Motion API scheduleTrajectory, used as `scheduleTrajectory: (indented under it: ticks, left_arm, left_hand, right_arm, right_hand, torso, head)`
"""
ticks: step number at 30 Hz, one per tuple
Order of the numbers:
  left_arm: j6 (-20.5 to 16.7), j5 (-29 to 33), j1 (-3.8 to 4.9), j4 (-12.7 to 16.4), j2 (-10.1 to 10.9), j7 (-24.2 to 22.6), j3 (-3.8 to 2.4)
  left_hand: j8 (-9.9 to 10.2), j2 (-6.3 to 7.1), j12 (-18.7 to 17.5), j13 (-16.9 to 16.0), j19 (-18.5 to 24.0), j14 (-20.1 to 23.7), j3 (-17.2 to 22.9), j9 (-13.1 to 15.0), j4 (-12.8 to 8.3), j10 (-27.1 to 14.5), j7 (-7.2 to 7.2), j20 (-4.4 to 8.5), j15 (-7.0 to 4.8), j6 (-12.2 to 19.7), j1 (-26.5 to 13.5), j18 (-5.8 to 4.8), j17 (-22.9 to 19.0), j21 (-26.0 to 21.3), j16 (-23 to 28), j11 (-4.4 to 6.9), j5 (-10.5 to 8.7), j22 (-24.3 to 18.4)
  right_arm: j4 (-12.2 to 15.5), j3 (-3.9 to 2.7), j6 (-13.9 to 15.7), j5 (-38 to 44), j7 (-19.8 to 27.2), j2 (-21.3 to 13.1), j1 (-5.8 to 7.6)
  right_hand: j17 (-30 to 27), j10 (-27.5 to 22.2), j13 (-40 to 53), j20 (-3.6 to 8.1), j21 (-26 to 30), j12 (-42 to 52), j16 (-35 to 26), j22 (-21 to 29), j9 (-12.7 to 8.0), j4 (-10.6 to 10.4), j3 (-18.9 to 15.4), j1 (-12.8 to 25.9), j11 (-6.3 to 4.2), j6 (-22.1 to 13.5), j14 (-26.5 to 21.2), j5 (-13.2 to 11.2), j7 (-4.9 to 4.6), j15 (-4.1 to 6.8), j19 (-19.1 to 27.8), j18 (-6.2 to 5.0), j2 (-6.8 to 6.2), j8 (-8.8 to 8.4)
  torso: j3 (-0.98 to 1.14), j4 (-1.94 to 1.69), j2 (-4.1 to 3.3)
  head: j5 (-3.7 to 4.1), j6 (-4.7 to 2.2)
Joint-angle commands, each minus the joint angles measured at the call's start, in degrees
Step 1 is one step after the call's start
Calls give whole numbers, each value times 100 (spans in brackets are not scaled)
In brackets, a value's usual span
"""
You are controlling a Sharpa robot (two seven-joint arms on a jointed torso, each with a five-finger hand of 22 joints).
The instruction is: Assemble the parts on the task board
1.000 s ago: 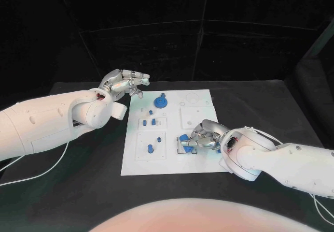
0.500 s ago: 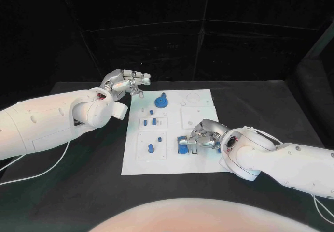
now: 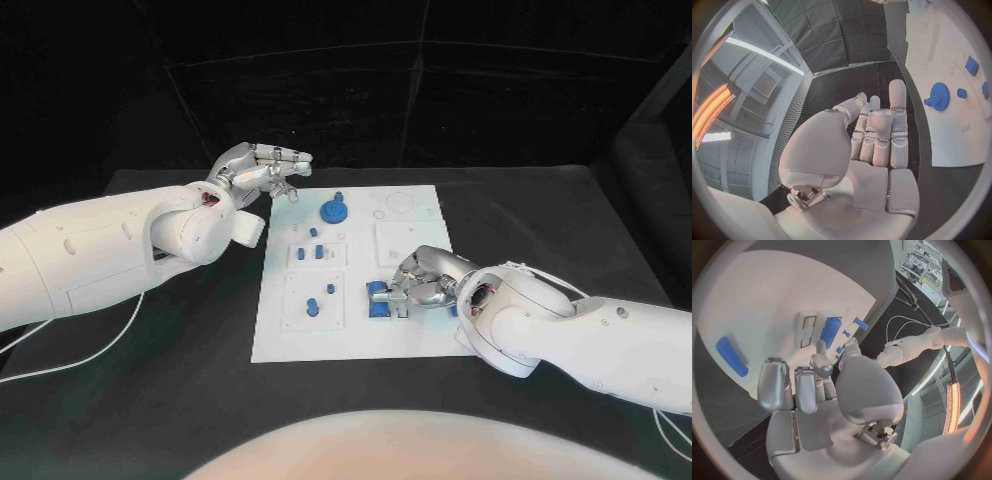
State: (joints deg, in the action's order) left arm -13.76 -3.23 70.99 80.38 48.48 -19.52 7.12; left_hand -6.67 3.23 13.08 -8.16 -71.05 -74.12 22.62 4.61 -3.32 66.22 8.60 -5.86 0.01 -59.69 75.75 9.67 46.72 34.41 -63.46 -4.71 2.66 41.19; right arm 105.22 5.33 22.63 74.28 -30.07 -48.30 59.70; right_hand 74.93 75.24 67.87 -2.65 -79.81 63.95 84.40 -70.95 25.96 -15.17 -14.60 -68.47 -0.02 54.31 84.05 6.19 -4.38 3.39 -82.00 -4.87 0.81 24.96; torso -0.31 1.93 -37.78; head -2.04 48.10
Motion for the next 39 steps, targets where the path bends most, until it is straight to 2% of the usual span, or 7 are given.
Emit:
scheduleTrajectory:
  ticks: [1,8,18,21,27,31,39]
  left_arm:
    - [72,14,8,8,-3,-12,-5]
    - [77,14,7,3,-10,-11,-5]
    - [76,14,7,1,0,-13,-4]
    - [72,14,7,9,10,-12,-4]
    - [70,14,7,16,13,-13,-4]
    - [75,14,6,14,4,-16,-3]
    - [79,14,5,15,17,-17,-3]
  left_hand:
    - [18,-27,24,-7,36,45,-19,-9,-23,-32,15,5,5,-19,15,75,-9,-21,31,12,12,-9]
    - [18,-27,24,-7,36,45,-19,-9,-23,-32,15,5,5,-19,15,75,-9,-21,31,12,12,-9]
    - [18,-27,24,-7,36,45,-19,-9,-23,-32,15,5,5,-19,15,75,-9,-21,31,12,12,-9]
    - [18,-27,24,-7,36,45,-19,-9,-23,-32,15,5,5,-19,15,75,-9,-21,31,12,12,-9]
    - [18,-27,24,-7,36,45,-19,-9,-23,-32,15,5,5,-19,15,75,-9,-21,31,12,12,-9]
    - [18,-27,24,-7,36,45,-19,-9,-23,-32,15,5,5,-19,15,75,-9,-21,31,12,12,-9]
    - [18,-27,24,-7,36,45,-19,-9,-23,-32,15,5,5,-19,15,75,-9,-21,31,12,12,-9]
  right_arm:
    - [48,-3,-71,306,142,-3,7]
    - [51,-3,63,455,129,-44,7]
    - [410,-12,383,257,337,-688,37]
    - [442,-14,343,129,373,-970,65]
    - [393,-13,167,241,366,-1316,81]
    - [339,-12,-9,528,305,-1399,83]
    - [107,-7,-352,1011,184,-1375,76]
  right_hand:
    - [491,84,74,37,-14,90,2,-14,40,184,68,-340,-14,56,392,162,32,60,-9,101,26,66]
    - [517,128,130,60,-17,135,12,-28,94,483,176,-829,-30,31,397,370,38,79,-14,105,122,109]
    - [542,130,141,21,-21,116,23,-42,22,286,1,-601,28,-111,402,896,-30,31,-20,108,233,-74]
    - [527,126,136,8,-16,101,13,-37,-14,130,-64,-462,42,-125,398,1030,-45,18,-16,107,300,-151]
    - [496,97,107,4,-4,52,-8,-20,-35,168,-60,-593,42,-98,390,1183,-44,18,-5,102,301,-200]
    - [466,80,91,0,11,22,-28,1,-45,202,-75,-681,39,-60,382,1222,-41,18,8,98,269,-223]
    - [437,59,68,-1,27,-14,-47,24,-55,228,-87,-744,41,-52,375,1220,-45,17,22,93,248,-250]
  torso:
    - [-1,-3,0]
    - [-4,-9,3]
    - [-8,15,9]
    - [-13,23,11]
    - [-13,37,10]
    - [-3,39,9]
    - [-11,36,7]
  head:
    - [9,2]
    - [16,2]
    - [87,-12]
    - [126,-27]
    - [148,-71]
    - [148,-66]
    - [161,-58]
